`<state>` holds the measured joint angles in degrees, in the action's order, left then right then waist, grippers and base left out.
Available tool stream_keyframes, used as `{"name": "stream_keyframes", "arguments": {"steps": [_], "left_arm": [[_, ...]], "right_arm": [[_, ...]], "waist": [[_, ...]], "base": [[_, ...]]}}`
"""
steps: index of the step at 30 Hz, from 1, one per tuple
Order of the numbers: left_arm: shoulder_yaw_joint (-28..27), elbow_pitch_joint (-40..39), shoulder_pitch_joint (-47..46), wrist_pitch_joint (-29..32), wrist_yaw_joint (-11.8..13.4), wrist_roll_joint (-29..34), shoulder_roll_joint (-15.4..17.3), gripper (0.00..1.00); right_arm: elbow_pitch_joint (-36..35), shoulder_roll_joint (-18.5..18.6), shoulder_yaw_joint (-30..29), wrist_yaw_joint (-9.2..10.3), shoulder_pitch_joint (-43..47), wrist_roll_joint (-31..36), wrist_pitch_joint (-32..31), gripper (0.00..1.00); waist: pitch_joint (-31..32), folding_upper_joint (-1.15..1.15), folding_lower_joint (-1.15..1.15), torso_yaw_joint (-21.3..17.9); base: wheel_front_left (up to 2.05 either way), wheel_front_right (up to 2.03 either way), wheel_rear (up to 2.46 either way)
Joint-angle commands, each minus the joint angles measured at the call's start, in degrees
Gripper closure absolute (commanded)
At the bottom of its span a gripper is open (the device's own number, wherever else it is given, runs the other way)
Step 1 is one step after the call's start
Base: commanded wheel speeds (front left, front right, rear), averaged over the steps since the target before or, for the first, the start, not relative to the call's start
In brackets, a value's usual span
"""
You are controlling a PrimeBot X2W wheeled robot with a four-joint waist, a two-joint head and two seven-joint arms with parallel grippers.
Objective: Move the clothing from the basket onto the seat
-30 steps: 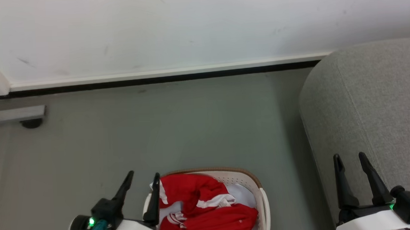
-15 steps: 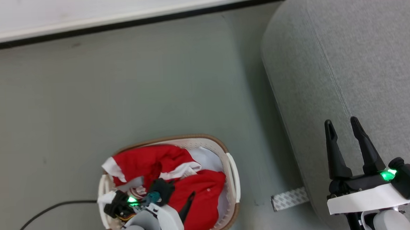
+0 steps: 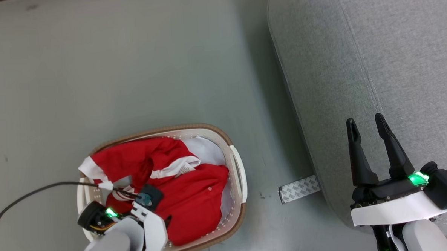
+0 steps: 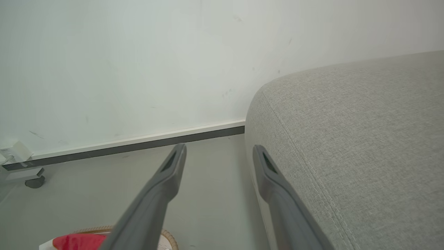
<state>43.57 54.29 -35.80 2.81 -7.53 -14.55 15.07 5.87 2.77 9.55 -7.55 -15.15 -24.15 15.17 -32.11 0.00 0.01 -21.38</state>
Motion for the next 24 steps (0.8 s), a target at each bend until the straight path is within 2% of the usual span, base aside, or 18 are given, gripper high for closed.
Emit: {"name": "stream_keyframes", "arguments": {"steps": [1, 10, 24], "left_arm": [[1.0, 1.1, -1.4, 0.6, 0.1, -0.9, 1.0, 0.00], [6.1, 3.0, -5.5, 3.0, 0.1, -6.6, 2.7, 0.00], [15.7, -0.3, -9.8, 5.7, 0.1, -15.9, 5.6, 0.00]], "right_arm": [[-0.2, 0.2, 0.3, 0.12, -0.8, -0.1, 0.0, 0.00], [-0.7, 0.2, 1.4, 0.12, -1.8, -0.1, 0.0, 0.00], [-2.0, 0.2, 1.9, 0.12, -3.6, -0.6, 0.0, 0.00]], "waist": [[-1.1, 0.00, -0.01, -0.2], [-4.3, 0.00, -0.01, -0.1], [-10.7, 0.00, -0.01, -0.3]], "base": [[0.00, 0.00, 0.00], [0.00, 0.00, 0.00], [0.00, 0.00, 0.00]]}}
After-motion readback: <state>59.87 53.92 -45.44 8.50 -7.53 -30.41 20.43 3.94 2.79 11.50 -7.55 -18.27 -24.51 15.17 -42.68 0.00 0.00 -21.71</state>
